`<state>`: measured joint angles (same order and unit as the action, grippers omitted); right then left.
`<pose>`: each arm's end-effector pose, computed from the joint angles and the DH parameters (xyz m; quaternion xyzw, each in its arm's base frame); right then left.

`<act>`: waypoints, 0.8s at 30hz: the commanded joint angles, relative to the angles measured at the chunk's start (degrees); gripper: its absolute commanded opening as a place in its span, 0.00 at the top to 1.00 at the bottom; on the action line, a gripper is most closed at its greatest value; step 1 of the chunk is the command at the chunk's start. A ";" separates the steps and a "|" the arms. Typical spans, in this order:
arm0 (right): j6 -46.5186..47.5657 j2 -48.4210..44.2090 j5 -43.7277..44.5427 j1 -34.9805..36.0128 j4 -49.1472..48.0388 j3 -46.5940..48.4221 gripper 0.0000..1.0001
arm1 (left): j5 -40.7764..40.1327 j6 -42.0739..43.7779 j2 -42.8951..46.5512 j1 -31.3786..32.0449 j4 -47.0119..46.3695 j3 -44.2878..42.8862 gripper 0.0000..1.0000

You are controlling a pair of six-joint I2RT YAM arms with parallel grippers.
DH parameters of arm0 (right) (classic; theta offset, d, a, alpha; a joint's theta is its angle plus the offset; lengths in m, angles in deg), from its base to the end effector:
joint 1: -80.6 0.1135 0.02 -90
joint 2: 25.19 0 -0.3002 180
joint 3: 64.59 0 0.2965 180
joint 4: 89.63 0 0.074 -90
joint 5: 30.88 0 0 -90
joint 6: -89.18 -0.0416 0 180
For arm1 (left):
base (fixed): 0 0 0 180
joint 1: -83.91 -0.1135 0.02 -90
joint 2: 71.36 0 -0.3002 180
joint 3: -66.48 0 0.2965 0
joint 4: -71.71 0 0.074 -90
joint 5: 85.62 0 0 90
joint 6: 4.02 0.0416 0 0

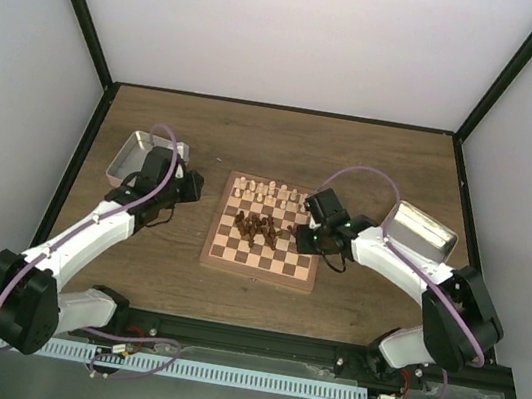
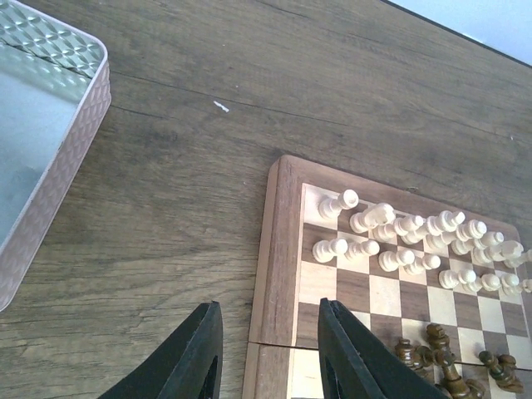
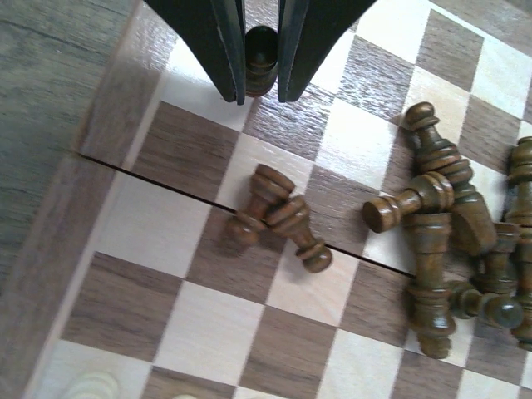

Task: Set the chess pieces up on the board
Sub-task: Place the chess piece on the chessboard.

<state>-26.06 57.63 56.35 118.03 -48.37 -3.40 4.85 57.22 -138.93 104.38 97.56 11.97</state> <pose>0.2455 0.1905 0.1992 -0.1088 0.9658 0.1419 0.1879 0.2662 -0.0997 0.2514 -0.0635 0.9000 -0.1830 0.3905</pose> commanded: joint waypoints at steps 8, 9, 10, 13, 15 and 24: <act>-2.01 -3.68 0.79 0.57 2.53 -2.78 0.98 | 0.42 -0.76 0.69 0.00 -1.45 0.47 0.66; -1.91 -3.91 0.00 0.54 2.52 -3.06 0.97 | 0.33 -0.78 0.69 0.01 -1.48 0.47 0.66; -1.91 -4.10 -0.79 0.55 2.65 -3.41 0.97 | 0.30 -0.76 0.76 0.01 -1.44 0.51 0.66; -1.83 -4.49 -1.72 0.68 3.22 -4.14 0.97 | 0.23 -0.93 0.77 0.01 -1.43 0.72 0.66; -1.60 -4.52 -2.32 0.65 3.22 -4.47 0.97 | 0.24 -1.00 0.69 -0.01 -1.58 0.81 0.66; -0.88 -4.94 -3.53 0.72 3.68 -4.98 0.88 | 0.49 -1.03 0.55 -0.05 -1.44 0.82 0.66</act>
<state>-27.43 53.79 53.93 118.05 -46.05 -7.99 4.90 56.20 -138.80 104.38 96.77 12.46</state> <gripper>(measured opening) 0.101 0.340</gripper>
